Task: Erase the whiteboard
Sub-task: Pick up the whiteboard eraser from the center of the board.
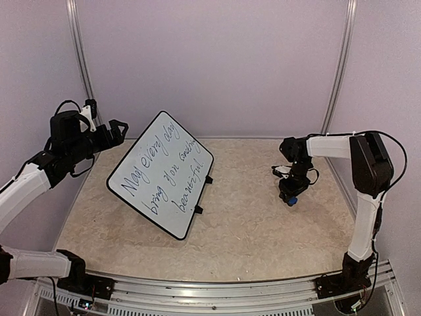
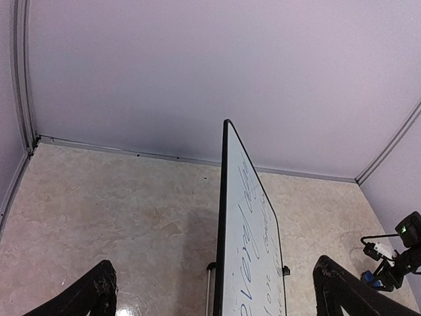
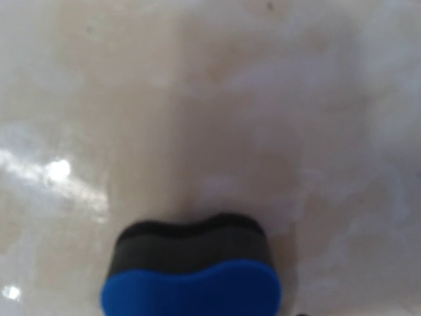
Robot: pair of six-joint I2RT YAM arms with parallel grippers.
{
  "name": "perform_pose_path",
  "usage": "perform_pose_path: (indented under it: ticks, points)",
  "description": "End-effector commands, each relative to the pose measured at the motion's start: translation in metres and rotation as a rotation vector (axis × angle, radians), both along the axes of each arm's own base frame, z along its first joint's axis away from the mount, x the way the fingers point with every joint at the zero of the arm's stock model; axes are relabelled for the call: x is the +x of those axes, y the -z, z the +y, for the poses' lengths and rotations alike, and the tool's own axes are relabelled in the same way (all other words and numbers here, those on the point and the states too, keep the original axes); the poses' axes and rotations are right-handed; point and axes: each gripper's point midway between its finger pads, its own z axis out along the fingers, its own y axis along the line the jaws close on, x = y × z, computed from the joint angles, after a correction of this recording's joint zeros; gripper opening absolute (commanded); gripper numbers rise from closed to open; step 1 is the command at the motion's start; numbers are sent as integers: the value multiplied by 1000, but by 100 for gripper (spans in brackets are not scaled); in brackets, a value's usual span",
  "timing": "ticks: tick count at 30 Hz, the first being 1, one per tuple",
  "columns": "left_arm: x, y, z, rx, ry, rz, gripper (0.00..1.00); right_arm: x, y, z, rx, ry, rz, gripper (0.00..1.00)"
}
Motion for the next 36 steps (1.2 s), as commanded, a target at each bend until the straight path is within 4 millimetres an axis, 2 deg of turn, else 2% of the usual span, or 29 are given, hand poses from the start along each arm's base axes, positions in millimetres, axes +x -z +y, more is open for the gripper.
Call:
perform_pose_path:
  ticks: [1, 8, 13, 21, 30, 36]
  points:
    - [-1, 1, -1, -7, 7, -1, 99, 1, 5, 3, -11, -10, 6, 44]
    - [-1, 1, -1, -8, 5, 0, 99, 2, 3, 4, -2, -11, 1, 34]
    - [-1, 1, -1, -9, 5, 0, 99, 7, -6, 8, 18, -8, -22, 31]
    - [0, 2, -1, -7, 7, 2, 99, 29, -55, 19, 81, 1, -165, 25]
    - [5, 0, -15, 3, 81, 24, 99, 23, -104, 70, 248, -43, -329, 26]
    - [7, -3, -32, 10, 176, 53, 99, 16, -126, 85, 286, -82, -399, 26]
